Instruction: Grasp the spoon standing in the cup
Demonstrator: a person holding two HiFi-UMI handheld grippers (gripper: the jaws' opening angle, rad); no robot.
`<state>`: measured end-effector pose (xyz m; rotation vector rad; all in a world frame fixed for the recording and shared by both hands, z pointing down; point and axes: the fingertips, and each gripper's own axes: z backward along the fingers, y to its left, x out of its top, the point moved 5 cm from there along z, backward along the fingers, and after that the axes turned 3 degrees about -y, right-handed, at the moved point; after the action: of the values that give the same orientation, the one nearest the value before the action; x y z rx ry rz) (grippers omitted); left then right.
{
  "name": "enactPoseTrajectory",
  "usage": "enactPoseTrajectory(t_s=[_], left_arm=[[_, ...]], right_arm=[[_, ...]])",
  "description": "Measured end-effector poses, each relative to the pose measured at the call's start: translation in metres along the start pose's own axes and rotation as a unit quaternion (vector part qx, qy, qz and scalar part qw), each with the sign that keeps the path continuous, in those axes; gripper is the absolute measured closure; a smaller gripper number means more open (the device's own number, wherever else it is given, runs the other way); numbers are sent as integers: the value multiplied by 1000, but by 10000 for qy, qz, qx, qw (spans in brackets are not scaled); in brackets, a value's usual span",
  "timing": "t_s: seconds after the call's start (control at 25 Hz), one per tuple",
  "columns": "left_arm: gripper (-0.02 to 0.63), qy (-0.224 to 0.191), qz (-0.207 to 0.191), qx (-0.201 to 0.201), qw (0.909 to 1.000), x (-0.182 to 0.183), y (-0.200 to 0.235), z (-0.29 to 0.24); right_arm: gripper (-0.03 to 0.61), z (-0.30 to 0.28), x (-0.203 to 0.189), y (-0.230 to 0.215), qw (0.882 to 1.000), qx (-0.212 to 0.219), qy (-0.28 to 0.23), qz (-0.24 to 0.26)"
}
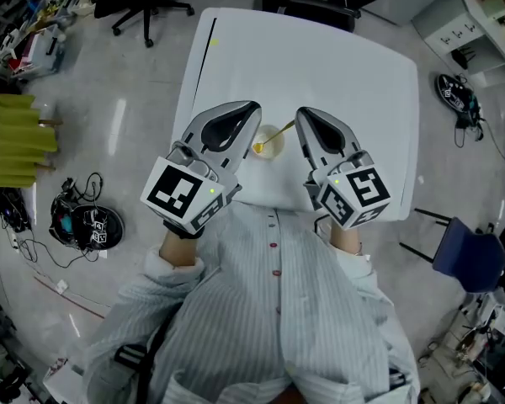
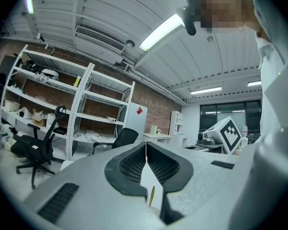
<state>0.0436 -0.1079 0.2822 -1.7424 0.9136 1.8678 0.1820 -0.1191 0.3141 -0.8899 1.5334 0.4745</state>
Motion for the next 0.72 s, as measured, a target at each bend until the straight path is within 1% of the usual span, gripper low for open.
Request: enactPoseTrajectory(t_s=[0.16, 0.4, 0.72], left_arm=[[600, 6, 1, -3, 10000, 2, 8, -4], [600, 24, 55, -21, 10000, 5, 17, -9], [600, 103, 129, 4, 9999, -3, 23, -10]], right_arm=[[569, -10, 2, -1, 10000, 49, 13, -5], [568, -16, 4, -6, 9999, -15, 49, -105], [568, -20, -2, -9, 9998, -78, 100, -152]])
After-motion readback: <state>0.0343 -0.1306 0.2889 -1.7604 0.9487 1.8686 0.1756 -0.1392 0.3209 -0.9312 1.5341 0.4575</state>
